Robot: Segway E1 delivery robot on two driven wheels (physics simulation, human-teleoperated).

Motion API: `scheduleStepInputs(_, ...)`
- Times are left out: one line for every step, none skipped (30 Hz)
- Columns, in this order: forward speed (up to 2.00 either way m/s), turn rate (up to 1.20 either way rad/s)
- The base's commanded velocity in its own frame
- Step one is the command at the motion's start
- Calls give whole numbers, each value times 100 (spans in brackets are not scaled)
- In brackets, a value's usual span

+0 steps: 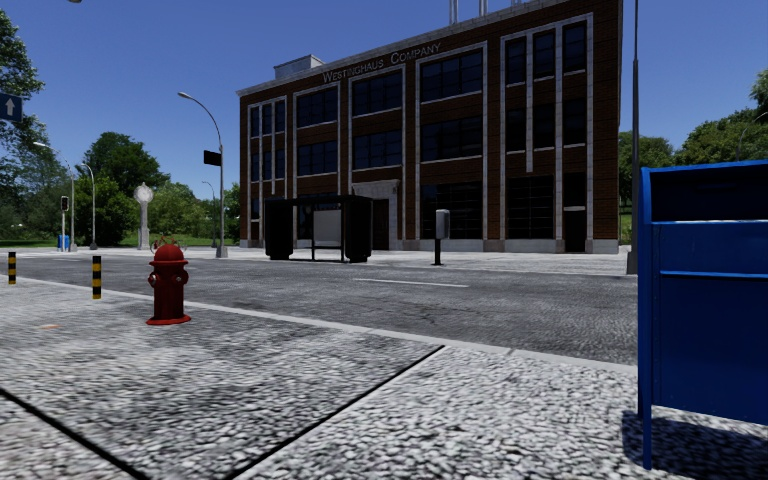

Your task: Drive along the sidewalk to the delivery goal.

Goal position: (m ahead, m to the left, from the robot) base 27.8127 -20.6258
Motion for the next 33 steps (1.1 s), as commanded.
scheduleStepInputs(0, 0)
scheduleStepInputs(0, 0)
scheduleStepInputs(0, 0)
scheduleStepInputs(0, 0)
scheduleStepInputs(0, 0)
scheduleStepInputs(0, 0)
scheduleStepInputs(0, 0)
scheduleStepInputs(0, 0)
scheduleStepInputs(0, 0)
scheduleStepInputs(0, 0)
scheduleStepInputs(0, 0)
scheduleStepInputs(0, 0)
scheduleStepInputs(0, 0)
scheduleStepInputs(0, 0)
scheduleStepInputs(0, 0)
scheduleStepInputs(0, 0)
scheduleStepInputs(0, 0)
scheduleStepInputs(0, 0)
scheduleStepInputs(0, 0)
scheduleStepInputs(0, 0)
scheduleStepInputs(0, 0)
scheduleStepInputs(0, 0)
scheduleStepInputs(0, 0)
scheduleStepInputs(0, 0)
scheduleStepInputs(0, 0)
scheduleStepInputs(0, 0)
scheduleStepInputs(0, 0)
scheduleStepInputs(0, 0)
scheduleStepInputs(0, 0)
scheduleStepInputs(0, 0)
scheduleStepInputs(0, 1)
scheduleStepInputs(0, 1)
scheduleStepInputs(0, 5)
